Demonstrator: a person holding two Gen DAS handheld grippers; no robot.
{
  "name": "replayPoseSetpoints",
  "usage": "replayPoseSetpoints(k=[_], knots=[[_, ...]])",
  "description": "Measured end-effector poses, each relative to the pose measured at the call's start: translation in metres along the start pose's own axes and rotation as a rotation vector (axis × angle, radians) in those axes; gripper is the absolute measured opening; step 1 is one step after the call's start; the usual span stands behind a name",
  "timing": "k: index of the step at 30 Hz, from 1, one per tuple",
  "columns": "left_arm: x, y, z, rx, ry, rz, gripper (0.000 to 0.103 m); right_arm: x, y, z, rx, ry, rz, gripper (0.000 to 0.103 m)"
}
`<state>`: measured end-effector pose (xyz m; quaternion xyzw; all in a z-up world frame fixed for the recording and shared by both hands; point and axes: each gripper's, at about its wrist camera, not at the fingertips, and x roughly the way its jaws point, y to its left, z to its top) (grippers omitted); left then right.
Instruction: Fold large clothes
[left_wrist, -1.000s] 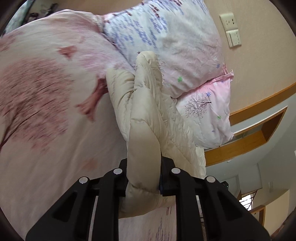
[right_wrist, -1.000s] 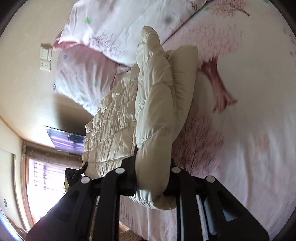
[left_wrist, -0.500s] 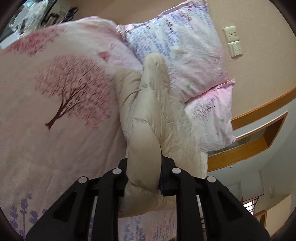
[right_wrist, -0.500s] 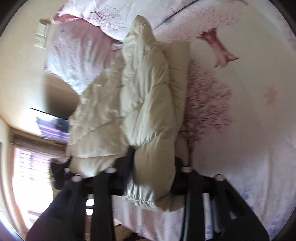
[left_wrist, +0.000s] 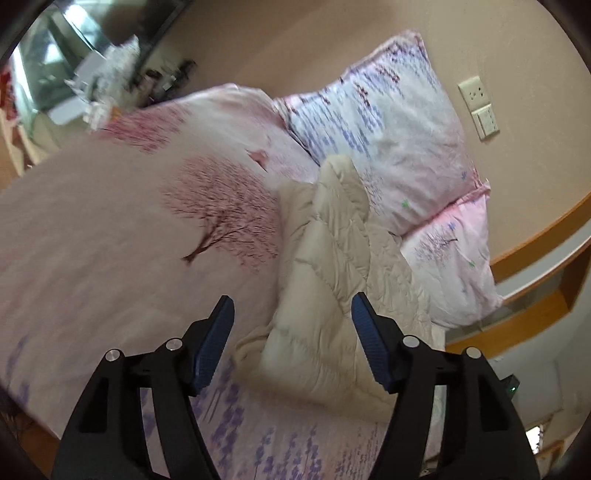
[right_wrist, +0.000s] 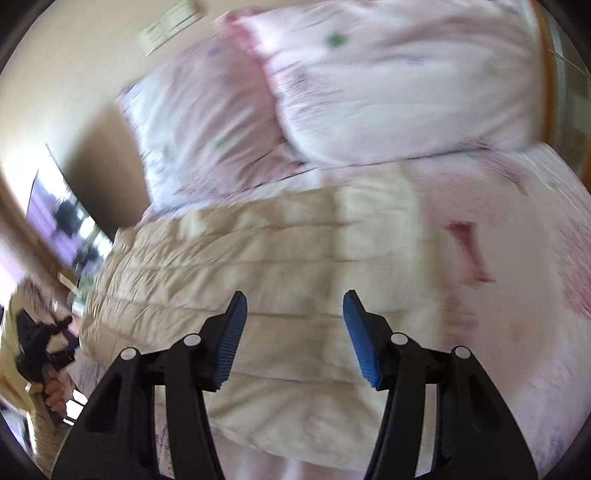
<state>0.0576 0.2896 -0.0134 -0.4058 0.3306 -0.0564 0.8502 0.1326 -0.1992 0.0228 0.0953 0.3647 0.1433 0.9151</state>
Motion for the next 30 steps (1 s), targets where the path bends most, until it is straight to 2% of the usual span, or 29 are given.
replayPoseSetpoints(k=[3,7,12,20,30], knots=[[-0.012,-0.004,-0.019,0.003,-0.026,0.027,0.066,0.026,0.033,-0.001,-0.059,0.016,0.019,0.053],[-0.014,-0.009,-0.044,-0.005,-0.007,0.015,0.066,0.039,0.066,-0.005,-0.125,-0.018,-0.006,0.053],[0.004,-0.022,-0.062,0.019,0.041,0.043,0.066,0.064,0.074,-0.014,-0.141,0.046,-0.075,0.053],[0.033,-0.024,-0.059,-0.019,0.066,0.047,0.067,0.083,0.075,-0.02,-0.16,0.102,-0.128,0.056],[0.047,-0.012,-0.037,-0.154,-0.009,0.02,0.067,0.098,0.08,-0.026,-0.212,0.113,-0.18,0.061]])
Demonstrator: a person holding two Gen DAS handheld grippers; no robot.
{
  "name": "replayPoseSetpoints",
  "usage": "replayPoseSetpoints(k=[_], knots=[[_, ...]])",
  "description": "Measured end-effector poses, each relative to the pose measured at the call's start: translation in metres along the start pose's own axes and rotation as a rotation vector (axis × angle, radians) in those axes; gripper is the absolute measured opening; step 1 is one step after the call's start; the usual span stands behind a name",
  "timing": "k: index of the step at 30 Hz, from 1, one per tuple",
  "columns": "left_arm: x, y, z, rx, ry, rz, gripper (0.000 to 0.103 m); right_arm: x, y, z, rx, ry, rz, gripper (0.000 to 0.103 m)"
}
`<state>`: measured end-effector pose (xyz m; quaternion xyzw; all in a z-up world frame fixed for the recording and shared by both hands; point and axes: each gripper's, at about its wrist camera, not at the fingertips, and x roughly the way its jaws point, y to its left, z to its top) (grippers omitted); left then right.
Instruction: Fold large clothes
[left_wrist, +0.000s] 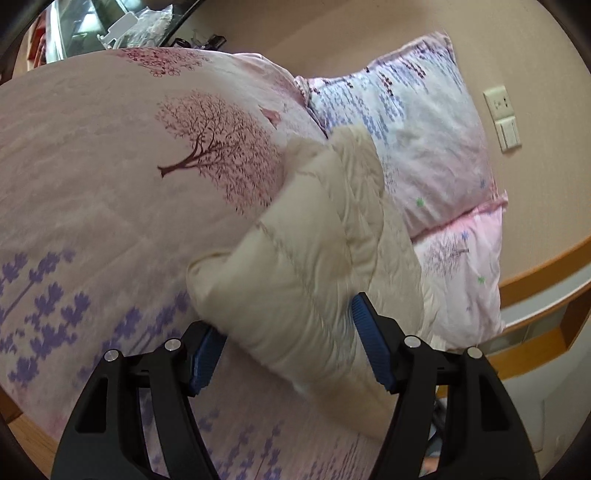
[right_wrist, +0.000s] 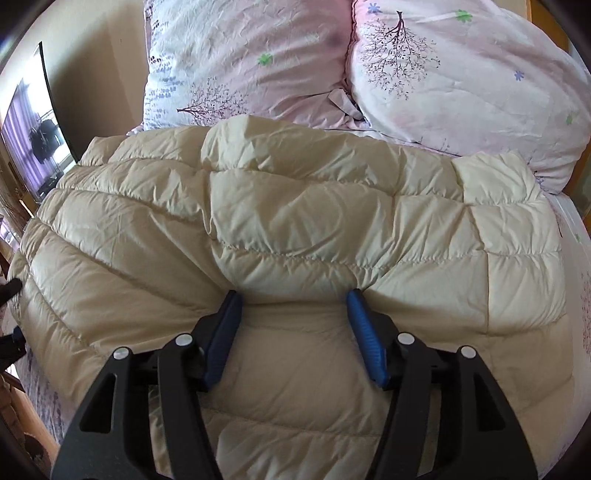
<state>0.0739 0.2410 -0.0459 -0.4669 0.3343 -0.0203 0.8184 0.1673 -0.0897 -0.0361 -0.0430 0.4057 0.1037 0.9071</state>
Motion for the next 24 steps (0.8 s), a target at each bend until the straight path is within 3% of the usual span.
replayPoseSetpoints(k=[3,6,10,16,24], knots=[[0.005,-0.002,0.005,-0.017,-0.024,-0.005,0.064,0.002,0.001,0.0,-0.01,-0.002,-0.012,0.061],[0.009,-0.006,0.008,-0.01,-0.042,-0.016,0.049,0.004,0.001,0.0,-0.016,-0.005,-0.018,0.062],[0.003,-0.034,0.009,0.085,-0.078,-0.064,0.034,0.005,0.0,0.0,-0.014,-0.007,-0.02,0.062],[-0.009,-0.095,0.005,0.247,-0.112,-0.19,0.03,0.008,-0.002,-0.001,-0.003,-0.009,-0.019,0.062],[0.0,-0.163,-0.017,0.38,-0.075,-0.394,0.03,0.012,0.001,0.0,0.006,-0.008,-0.048,0.064]])
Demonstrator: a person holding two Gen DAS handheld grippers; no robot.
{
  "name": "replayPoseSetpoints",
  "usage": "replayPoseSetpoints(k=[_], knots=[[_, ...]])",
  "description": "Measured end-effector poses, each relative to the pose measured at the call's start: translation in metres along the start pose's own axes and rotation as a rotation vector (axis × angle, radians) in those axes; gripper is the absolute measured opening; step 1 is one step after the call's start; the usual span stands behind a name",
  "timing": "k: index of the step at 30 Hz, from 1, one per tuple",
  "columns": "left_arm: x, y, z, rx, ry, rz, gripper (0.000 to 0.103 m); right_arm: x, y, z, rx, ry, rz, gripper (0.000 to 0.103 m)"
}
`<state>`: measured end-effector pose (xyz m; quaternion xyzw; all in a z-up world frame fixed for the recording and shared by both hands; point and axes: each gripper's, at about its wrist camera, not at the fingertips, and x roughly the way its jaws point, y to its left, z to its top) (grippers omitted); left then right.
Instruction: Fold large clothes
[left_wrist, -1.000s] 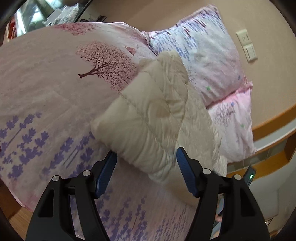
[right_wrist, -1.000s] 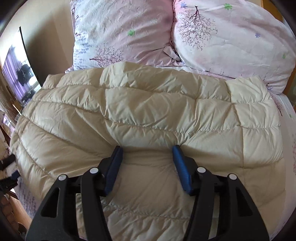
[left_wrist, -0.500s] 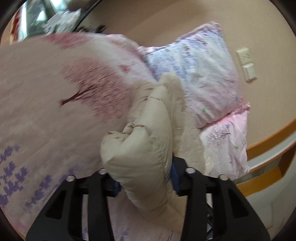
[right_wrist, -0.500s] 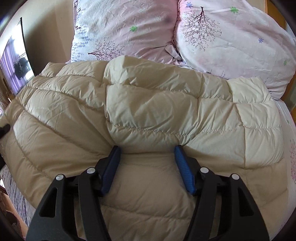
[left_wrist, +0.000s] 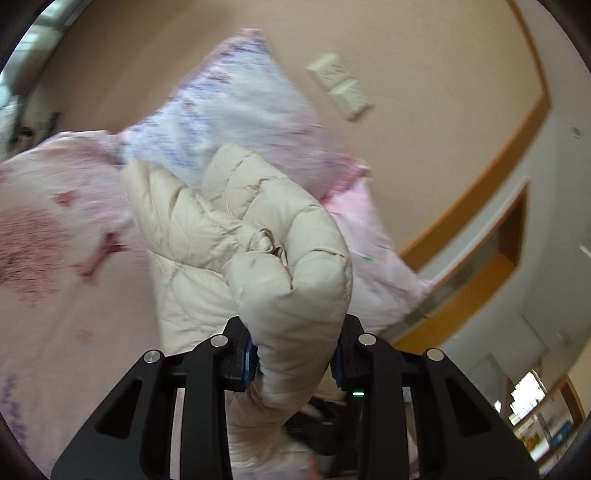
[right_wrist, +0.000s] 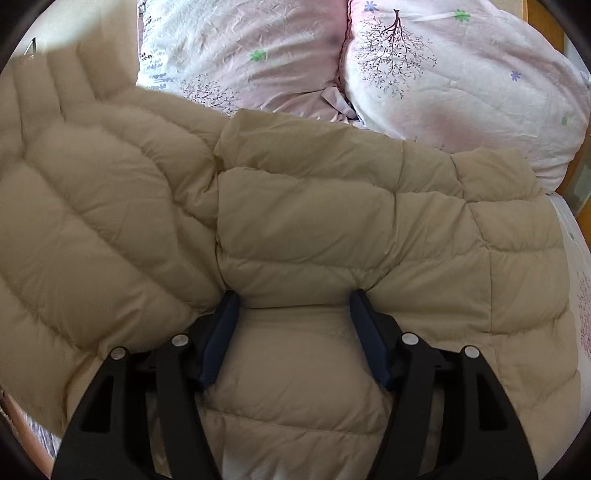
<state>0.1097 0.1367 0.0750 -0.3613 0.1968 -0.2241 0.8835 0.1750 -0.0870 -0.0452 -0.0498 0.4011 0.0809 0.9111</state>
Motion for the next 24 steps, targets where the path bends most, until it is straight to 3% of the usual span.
replayPoseSetpoints(k=[8,12,16,21,24], knots=[[0.05,-0.049,-0.024,0.043,0.119,-0.22,0.03,0.002,0.0,0.001,0.002,-0.008,0.006,0.069],[0.076,-0.057,-0.038,0.031,0.178,-0.249,0.03,-0.003,-0.014,0.004,0.015,-0.011,0.102,0.072],[0.087,-0.058,-0.043,0.018,0.197,-0.265,0.03,-0.027,-0.054,0.001,0.093,-0.034,0.203,0.071],[0.093,-0.06,-0.045,0.027,0.206,-0.269,0.03,-0.071,-0.115,-0.019,0.171,-0.1,0.168,0.071],[0.097,-0.06,-0.046,0.025,0.21,-0.275,0.03,-0.078,-0.142,-0.034,0.191,-0.076,0.108,0.071]])
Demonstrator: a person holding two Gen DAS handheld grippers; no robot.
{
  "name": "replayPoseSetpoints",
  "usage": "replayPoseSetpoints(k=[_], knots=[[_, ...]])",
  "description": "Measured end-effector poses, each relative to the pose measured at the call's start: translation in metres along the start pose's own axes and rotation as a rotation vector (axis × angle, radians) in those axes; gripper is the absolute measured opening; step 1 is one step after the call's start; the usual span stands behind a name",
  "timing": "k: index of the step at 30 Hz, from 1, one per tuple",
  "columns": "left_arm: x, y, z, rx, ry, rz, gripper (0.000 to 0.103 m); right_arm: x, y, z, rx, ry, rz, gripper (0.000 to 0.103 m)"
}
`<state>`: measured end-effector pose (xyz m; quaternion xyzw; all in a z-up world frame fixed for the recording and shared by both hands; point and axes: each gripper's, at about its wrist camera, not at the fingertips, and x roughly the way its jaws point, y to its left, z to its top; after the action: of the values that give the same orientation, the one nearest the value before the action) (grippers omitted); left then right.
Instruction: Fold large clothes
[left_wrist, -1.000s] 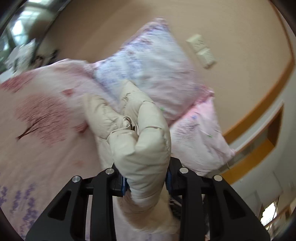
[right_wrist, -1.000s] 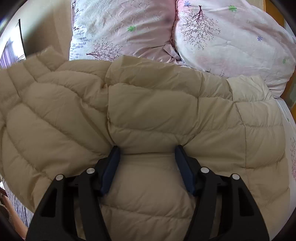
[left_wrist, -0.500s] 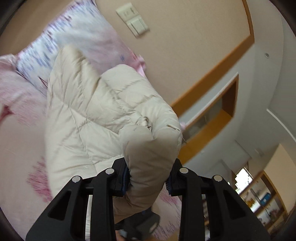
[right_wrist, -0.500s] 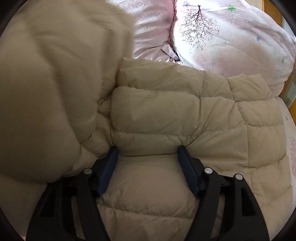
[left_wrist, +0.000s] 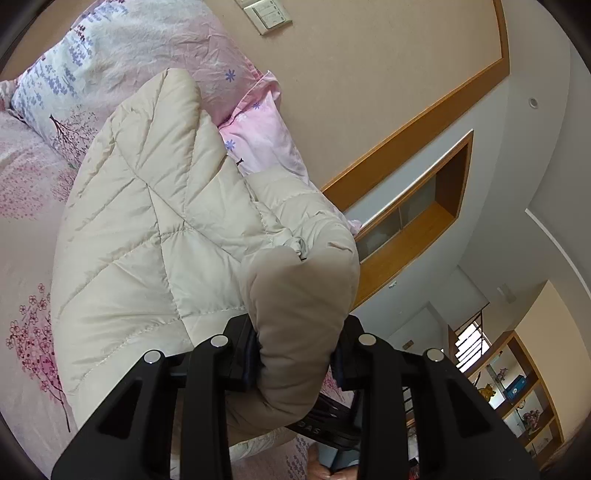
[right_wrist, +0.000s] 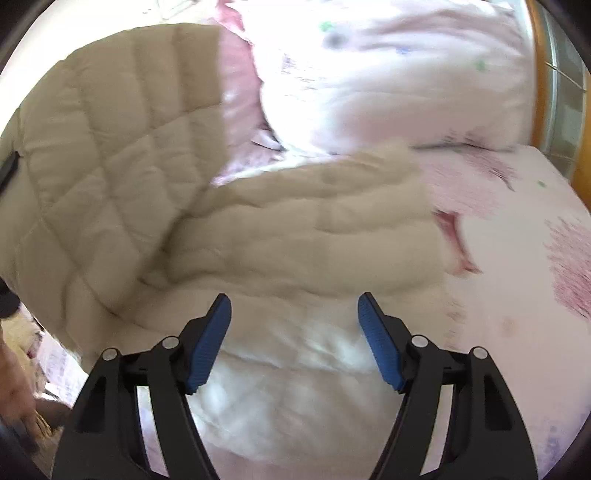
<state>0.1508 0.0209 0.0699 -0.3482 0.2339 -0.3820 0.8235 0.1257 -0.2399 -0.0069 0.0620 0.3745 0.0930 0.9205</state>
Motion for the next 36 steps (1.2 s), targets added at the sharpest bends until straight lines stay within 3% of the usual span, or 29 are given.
replayPoseSetpoints(k=[2,6,14,20,25,29,32,36], knots=[[0.005,-0.003,-0.002,0.003,0.006,-0.007,0.03,0.013,-0.007,-0.006,-0.02,0.051,-0.049,0.066],[0.022,-0.014,-0.012,0.052,0.053,-0.02,0.03,0.039,-0.006,-0.005,-0.028,0.081,-0.054,0.064],[0.077,-0.013,-0.048,0.051,0.243,-0.039,0.03,0.063,-0.014,0.015,-0.008,0.118,0.033,0.066],[0.096,-0.006,-0.066,0.041,0.304,-0.007,0.03,0.04,-0.036,0.012,0.013,0.054,0.065,0.065],[0.103,-0.011,-0.075,0.116,0.339,0.046,0.03,0.006,-0.075,0.009,0.087,-0.012,0.013,0.065],[0.112,-0.019,-0.091,0.215,0.37,0.094,0.031,-0.022,-0.118,0.011,0.23,-0.075,-0.026,0.064],[0.12,-0.025,-0.104,0.312,0.404,0.134,0.038,-0.041,-0.136,0.018,0.322,-0.124,0.075,0.063],[0.131,-0.036,-0.124,0.449,0.46,0.181,0.046,-0.055,-0.121,0.034,0.299,-0.145,0.238,0.063]])
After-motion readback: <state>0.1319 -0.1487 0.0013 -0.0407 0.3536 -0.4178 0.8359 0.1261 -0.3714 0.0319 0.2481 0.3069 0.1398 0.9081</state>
